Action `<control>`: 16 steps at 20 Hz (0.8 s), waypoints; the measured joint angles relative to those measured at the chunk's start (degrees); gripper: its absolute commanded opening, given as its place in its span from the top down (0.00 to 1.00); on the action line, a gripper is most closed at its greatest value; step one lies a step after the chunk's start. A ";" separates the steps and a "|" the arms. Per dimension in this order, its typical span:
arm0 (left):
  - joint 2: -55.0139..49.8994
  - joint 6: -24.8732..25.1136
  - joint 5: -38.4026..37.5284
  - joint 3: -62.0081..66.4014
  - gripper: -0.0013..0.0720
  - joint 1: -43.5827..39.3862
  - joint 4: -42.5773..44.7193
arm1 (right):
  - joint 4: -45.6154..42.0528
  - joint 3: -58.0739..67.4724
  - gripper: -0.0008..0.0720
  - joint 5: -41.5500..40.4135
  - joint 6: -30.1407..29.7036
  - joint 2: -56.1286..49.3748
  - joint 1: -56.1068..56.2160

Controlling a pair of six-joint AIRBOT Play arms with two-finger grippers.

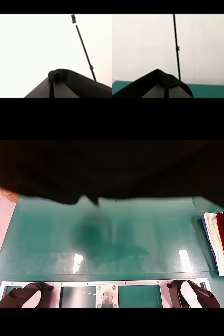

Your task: Fold the shirts.

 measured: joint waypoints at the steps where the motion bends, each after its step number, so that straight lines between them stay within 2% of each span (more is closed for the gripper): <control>1: -0.33 0.07 0.72 -1.92 0.95 0.00 0.13 | -0.76 -1.75 0.97 0.24 0.35 0.00 0.00; 5: -5.81 0.35 2.21 -10.38 0.95 0.00 -0.35 | -2.38 -16.26 0.97 -0.09 0.96 -0.42 0.15; 9: -19.41 1.97 3.04 -14.49 0.95 -0.02 -7.67 | -2.80 -36.94 0.97 -7.26 -0.96 -4.11 2.14; 12: -31.54 3.10 3.80 -15.47 0.95 -0.92 -14.14 | -2.80 -47.80 0.97 -14.71 -2.73 -12.00 4.37; 16: -45.05 3.74 4.68 -15.93 0.95 -4.37 -18.01 | 0.48 -51.74 0.96 -20.74 -6.95 -25.44 6.36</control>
